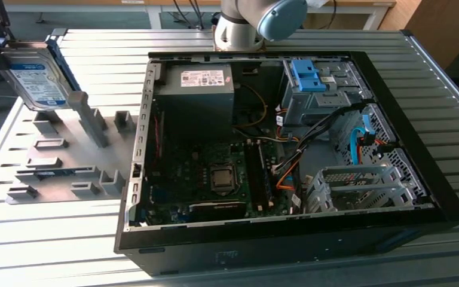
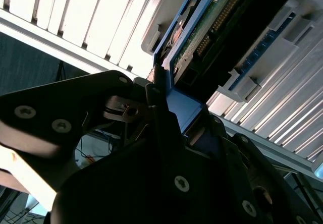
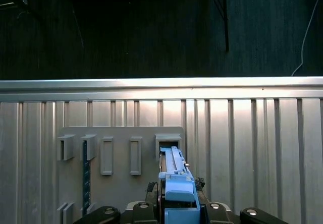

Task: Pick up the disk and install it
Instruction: 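Pick up the disk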

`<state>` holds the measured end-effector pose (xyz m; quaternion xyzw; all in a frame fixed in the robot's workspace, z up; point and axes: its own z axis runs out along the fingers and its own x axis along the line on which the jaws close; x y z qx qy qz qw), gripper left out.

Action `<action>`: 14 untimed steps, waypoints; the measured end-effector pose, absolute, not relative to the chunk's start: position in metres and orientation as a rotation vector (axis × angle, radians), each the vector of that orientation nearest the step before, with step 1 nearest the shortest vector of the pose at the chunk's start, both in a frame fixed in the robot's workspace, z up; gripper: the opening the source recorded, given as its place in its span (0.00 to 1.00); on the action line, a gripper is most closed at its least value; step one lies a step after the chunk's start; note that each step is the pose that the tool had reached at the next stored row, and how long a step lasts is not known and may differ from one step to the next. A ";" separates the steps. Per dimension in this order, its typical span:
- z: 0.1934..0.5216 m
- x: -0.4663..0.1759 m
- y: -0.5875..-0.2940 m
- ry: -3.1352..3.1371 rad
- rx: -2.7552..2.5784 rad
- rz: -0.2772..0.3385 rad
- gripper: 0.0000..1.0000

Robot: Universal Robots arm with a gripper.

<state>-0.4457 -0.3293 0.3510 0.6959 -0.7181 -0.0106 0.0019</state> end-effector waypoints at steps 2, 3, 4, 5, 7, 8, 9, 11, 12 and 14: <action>0.352 -0.446 -0.329 -2.253 2.184 -0.033 0.36; 0.352 -0.446 -0.329 -2.253 2.184 -0.033 0.36; 0.352 -0.446 -0.329 -2.253 2.184 -0.033 0.36; 0.352 -0.446 -0.329 -2.253 2.184 -0.033 0.36; 0.353 -0.446 -0.329 -2.253 2.184 -0.033 0.36; 0.353 -0.446 -0.329 -2.253 2.184 -0.033 0.36; 0.353 -0.446 -0.329 -2.253 2.184 -0.033 0.36; 0.354 -0.446 -0.329 -2.253 2.183 -0.033 0.36; 0.354 -0.446 -0.329 -2.253 2.183 -0.033 0.36; 0.355 -0.446 -0.329 -2.253 2.184 -0.033 0.36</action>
